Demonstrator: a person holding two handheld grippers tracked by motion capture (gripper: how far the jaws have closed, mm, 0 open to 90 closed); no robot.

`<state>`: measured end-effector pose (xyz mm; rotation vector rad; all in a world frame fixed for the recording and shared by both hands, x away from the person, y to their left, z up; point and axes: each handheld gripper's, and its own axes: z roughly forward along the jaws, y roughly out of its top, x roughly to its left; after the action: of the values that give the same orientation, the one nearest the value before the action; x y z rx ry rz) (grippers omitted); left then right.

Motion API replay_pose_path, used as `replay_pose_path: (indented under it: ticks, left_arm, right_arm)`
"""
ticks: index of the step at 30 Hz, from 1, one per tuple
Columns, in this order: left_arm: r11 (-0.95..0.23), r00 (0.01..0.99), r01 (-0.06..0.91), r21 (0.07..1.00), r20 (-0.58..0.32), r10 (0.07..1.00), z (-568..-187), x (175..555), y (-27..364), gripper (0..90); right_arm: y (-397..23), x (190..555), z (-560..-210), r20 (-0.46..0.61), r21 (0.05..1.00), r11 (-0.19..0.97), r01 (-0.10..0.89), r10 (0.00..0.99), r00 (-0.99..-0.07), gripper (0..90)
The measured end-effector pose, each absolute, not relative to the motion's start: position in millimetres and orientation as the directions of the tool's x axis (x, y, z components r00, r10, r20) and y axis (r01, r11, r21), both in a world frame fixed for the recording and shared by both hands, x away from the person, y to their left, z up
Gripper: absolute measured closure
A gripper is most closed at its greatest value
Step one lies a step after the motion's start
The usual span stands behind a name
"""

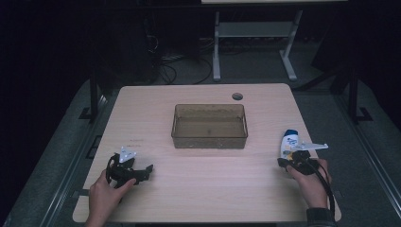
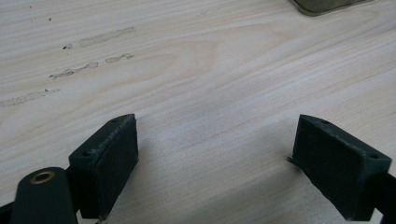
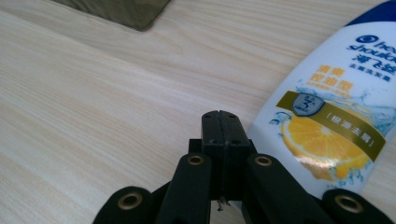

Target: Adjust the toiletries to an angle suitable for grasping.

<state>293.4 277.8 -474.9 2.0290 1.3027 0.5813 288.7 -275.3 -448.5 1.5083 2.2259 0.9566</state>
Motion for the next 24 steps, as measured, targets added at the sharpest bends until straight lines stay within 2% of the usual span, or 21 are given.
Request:
replay_pose_path:
  ticks: [24]
  left_arm:
    - [-0.292, 0.406, 0.624, 0.725, 0.019, 0.914, -475.0, 293.5, 277.6, 13.1]
  right_arm:
    - [-311.6, 266.2, -451.1, 0.131, 0.653, 0.174, 0.737, 0.933, -0.336, 90.0]
